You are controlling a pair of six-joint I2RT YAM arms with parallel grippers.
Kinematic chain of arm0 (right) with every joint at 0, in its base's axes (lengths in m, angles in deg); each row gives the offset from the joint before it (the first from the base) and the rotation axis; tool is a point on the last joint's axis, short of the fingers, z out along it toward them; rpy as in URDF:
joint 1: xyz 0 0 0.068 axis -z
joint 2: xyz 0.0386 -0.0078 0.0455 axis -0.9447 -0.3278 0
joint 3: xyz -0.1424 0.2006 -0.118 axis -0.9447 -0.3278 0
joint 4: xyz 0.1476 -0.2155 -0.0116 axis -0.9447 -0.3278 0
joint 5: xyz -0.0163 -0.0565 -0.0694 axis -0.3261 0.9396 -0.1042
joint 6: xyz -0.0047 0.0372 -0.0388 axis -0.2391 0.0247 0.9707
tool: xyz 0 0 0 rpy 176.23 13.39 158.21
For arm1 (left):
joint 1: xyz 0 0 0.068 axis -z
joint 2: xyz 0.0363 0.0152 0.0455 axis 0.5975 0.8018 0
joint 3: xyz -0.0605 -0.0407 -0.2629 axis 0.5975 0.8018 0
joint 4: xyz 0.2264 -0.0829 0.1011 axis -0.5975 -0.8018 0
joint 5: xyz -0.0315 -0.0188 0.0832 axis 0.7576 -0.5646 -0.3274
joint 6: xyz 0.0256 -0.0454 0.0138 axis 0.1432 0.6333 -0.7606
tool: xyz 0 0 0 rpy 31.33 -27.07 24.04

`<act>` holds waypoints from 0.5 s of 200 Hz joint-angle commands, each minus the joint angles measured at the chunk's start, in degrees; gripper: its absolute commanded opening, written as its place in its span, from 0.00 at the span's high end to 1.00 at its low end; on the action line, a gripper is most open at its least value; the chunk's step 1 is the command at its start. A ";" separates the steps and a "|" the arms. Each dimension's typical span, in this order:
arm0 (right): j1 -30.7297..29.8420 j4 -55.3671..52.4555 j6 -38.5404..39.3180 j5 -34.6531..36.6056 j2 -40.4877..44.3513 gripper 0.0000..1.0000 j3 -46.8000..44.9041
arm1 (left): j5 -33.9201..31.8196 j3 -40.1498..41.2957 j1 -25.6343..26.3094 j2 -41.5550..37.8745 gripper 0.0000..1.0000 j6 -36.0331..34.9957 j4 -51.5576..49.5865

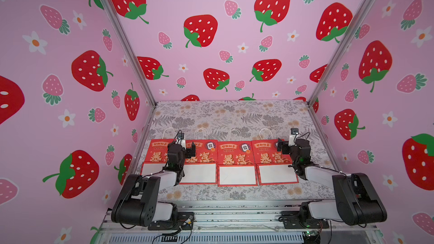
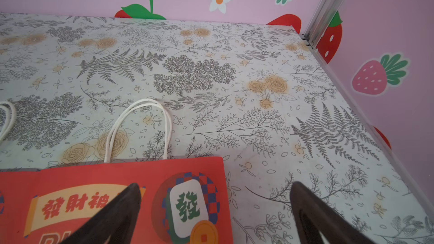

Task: Put away the paper bag
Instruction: Reset both arms

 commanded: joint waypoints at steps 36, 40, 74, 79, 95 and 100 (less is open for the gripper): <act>3.25 6.24 -1.14 -2.96 0.38 0.01 -1.91 | 2.34 -2.56 -0.74 3.18 0.01 -0.42 4.46; 3.45 6.25 -1.19 -3.30 0.45 0.01 -1.92 | 2.55 -2.66 -0.82 3.03 0.01 -0.34 3.87; 3.60 1.40 -0.66 -7.60 0.34 0.01 0.23 | 2.63 -2.77 -0.89 3.12 0.01 -0.32 3.99; 3.58 0.72 -0.50 -8.12 -0.02 0.01 0.78 | 2.64 -2.79 -0.92 3.20 0.01 -0.31 3.97; 3.70 0.68 -0.87 -6.18 -0.90 0.01 1.51 | 2.67 -3.09 -0.88 3.28 0.01 -0.31 3.52; 3.84 1.41 -0.98 -5.12 -1.13 0.01 1.38 | 2.67 -3.10 -0.90 3.36 0.01 -0.25 3.55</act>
